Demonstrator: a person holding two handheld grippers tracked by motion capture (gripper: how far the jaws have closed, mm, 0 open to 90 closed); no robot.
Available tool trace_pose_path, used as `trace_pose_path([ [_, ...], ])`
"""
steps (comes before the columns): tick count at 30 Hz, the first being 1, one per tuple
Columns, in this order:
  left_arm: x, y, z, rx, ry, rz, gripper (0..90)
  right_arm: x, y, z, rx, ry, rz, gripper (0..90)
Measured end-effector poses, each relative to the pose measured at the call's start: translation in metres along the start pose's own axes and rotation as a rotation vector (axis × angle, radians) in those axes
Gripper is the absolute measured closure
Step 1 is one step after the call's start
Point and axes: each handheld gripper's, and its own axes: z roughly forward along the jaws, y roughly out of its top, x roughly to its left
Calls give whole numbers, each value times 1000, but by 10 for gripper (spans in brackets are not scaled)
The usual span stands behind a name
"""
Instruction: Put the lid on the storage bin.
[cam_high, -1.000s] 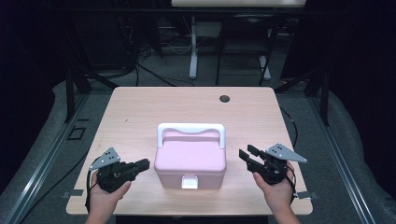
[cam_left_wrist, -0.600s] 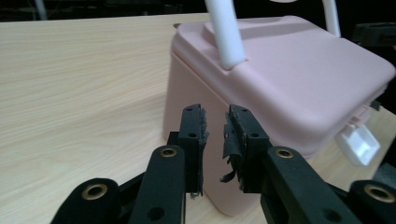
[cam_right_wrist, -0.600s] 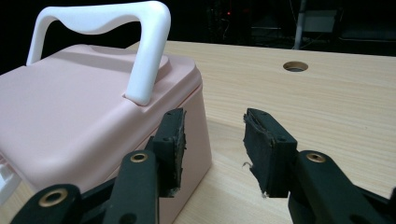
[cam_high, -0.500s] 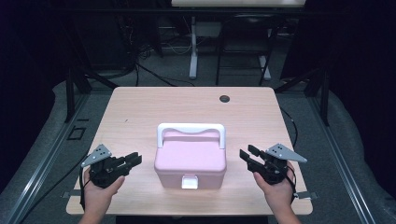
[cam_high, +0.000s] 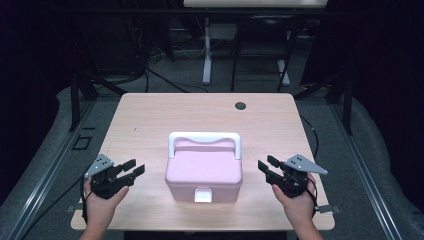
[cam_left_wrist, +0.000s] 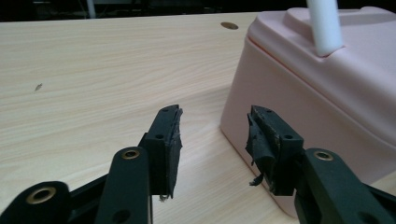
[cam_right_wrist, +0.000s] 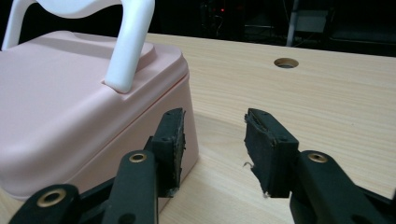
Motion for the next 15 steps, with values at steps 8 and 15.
trace_pose_path([
  [8,3,-9,8,26,35,32,471,-5,-8,5,19,-10,-3,557],
  [15,3,-16,15,61,36,42,469,-8,-16,11,40,-27,-10,548],
])
